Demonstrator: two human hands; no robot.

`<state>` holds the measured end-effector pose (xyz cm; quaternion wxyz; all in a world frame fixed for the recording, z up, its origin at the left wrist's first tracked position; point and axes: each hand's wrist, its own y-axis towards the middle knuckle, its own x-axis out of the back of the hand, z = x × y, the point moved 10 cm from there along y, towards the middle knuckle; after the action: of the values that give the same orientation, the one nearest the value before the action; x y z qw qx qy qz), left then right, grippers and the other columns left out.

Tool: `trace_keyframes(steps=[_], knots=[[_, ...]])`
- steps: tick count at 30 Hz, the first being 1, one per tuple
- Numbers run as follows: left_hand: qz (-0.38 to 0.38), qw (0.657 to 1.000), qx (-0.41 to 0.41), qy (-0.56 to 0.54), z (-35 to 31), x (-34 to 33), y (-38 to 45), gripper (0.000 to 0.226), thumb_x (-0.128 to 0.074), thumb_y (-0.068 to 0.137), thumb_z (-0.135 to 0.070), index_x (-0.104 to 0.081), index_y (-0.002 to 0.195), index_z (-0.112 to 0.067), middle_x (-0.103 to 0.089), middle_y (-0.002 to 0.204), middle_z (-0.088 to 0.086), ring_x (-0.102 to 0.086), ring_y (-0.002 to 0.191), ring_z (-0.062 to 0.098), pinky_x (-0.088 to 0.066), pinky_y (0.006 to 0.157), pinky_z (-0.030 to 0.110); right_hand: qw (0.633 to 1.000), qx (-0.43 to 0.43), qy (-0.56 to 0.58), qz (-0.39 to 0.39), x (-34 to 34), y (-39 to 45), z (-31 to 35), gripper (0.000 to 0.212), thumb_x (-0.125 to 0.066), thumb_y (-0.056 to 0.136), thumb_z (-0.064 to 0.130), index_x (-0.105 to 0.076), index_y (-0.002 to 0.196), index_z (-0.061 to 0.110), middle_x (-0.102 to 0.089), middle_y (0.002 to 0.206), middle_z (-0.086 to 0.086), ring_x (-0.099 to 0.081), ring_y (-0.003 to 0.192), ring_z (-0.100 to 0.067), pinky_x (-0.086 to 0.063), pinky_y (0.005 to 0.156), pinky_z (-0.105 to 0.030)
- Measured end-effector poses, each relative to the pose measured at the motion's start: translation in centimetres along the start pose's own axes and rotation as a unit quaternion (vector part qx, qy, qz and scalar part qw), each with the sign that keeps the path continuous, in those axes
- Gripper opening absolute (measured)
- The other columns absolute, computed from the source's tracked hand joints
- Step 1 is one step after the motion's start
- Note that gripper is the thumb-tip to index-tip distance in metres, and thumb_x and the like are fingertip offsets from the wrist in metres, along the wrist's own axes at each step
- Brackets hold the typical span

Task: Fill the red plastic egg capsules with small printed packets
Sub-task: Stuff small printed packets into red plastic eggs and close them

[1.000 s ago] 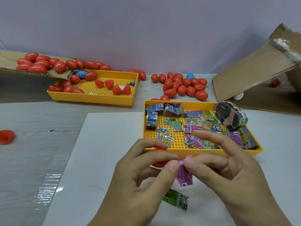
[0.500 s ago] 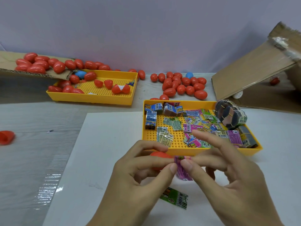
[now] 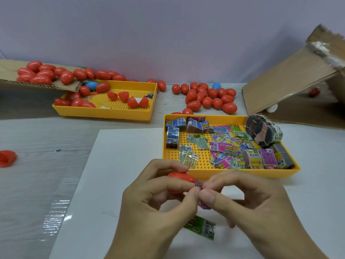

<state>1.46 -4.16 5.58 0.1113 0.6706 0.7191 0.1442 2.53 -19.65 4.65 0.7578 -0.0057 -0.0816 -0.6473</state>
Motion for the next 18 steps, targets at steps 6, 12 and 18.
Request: trace_keyframes(steps=[6,12,18], knots=[[-0.002,1.0,0.016,-0.014,0.3,0.2,0.1,0.004,-0.076,0.064,-0.032,-0.079,0.066,-0.032,-0.068,0.098,-0.008,-0.069,0.095,0.014,-0.058,0.065,0.022,0.995,-0.057,0.06,0.047,-0.4,0.7,-1.6,0.047,-0.088,0.054,0.055,-0.078,0.08,0.018,-0.073,0.088,-0.004,-0.066,0.072,-0.012,-0.048,0.049,-0.026],[0.008,0.996,0.056,-0.069,0.9,0.0,0.3,0.018,-0.077,0.063,-0.031,-0.079,0.064,-0.013,-0.069,0.094,0.005,-0.069,0.089,0.012,-0.054,0.062,0.016,0.996,-0.037,0.08,0.008,0.4,0.7,-0.9,0.046,-0.088,0.051,0.057,-0.08,0.073,0.018,-0.074,0.088,-0.003,-0.065,0.066,-0.01,-0.046,0.047,-0.024],[-0.038,0.999,0.012,0.01,0.3,0.9,0.2,0.01,-0.074,0.065,-0.034,-0.077,0.066,-0.025,-0.067,0.095,-0.008,-0.07,0.086,0.016,-0.056,0.061,0.02,0.999,-0.006,0.032,-0.027,1.2,0.4,-0.3,0.031,-0.086,0.055,0.046,-0.08,0.07,0.019,-0.072,0.092,-0.002,-0.067,0.074,-0.012,-0.044,0.042,-0.025]])
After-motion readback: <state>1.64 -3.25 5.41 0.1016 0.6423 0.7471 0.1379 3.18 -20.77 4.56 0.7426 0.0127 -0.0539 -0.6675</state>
